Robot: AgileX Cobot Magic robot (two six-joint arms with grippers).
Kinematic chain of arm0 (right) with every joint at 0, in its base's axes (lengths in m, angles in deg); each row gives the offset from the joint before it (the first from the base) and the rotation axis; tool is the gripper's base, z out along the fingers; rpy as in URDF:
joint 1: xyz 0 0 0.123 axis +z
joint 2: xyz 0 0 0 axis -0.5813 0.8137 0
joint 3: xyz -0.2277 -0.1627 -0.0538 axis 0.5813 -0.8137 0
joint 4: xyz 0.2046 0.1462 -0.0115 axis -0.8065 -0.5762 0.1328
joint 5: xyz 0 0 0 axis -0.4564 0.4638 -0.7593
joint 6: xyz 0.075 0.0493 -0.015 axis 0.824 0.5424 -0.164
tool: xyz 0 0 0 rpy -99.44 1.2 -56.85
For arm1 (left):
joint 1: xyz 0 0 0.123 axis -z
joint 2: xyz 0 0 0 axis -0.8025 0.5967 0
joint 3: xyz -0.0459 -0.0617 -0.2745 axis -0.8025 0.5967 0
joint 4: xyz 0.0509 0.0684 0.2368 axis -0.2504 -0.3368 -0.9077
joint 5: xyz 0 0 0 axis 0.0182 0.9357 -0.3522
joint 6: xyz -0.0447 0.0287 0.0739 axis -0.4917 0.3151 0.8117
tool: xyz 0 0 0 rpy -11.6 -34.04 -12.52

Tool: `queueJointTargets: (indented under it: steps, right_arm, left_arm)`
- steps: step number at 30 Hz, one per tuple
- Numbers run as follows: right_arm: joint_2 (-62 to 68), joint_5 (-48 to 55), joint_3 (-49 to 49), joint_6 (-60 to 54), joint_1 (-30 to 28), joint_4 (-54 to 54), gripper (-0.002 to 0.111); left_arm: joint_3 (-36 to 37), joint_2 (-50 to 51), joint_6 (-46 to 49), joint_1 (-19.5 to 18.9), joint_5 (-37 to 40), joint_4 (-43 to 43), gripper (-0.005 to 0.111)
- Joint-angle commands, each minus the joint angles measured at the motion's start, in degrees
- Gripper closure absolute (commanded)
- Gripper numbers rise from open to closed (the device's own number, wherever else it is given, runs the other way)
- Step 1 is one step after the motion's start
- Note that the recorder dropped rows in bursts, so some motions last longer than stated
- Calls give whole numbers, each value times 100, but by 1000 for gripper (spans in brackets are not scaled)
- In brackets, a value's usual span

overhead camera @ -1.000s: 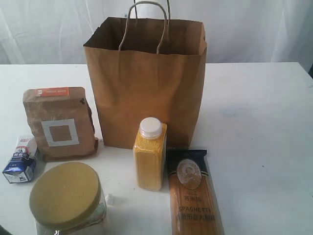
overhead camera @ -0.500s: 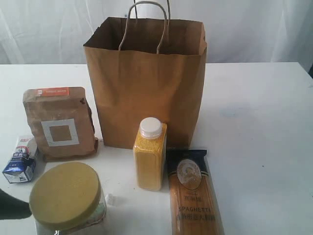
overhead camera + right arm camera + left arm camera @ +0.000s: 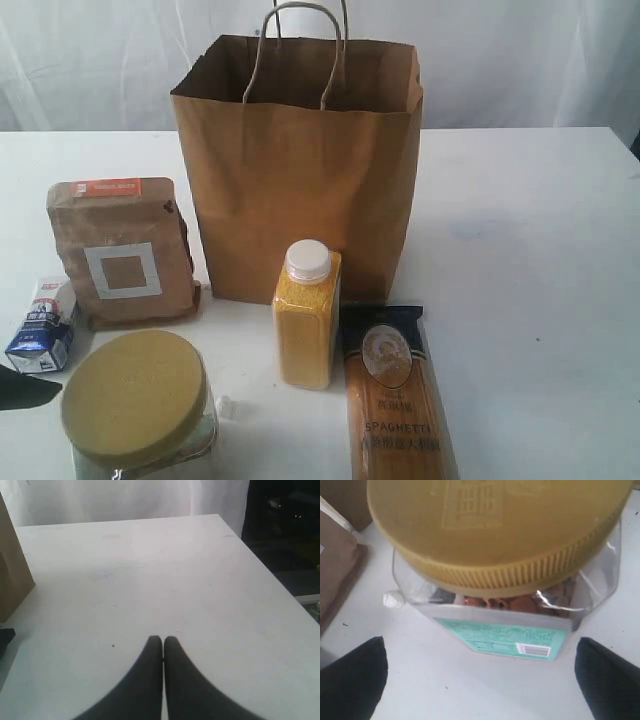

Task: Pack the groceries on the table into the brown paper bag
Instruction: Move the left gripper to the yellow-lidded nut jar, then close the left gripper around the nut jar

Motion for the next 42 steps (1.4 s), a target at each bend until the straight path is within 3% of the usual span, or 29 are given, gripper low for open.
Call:
queueJointTargets:
  steps: [1,5,11,17,30,42]
  right_arm:
    - [-21,-40,-28,1,28,25,108]
    - [-21,-40,-28,1,28,25,108]
    - [-21,-40,-28,1,28,25,108]
    - [-21,-40,-28,1,28,25,108]
    - [-21,-40,-28,1,28,25,108]
    - [-21,-40,-28,1,28,25,108]
  left_arm:
    - [38,201,184,23,255,237,2]
    - [38,600,939,23,505,516,2]
    - [38,1052,1976,23,269,1819,2]
    - [-46,1700,2978,23,220,2380,2]
    - [-574,2626,3041,59,407,2239,2]
    - [-724,2839,3041,59,364,2293,2]
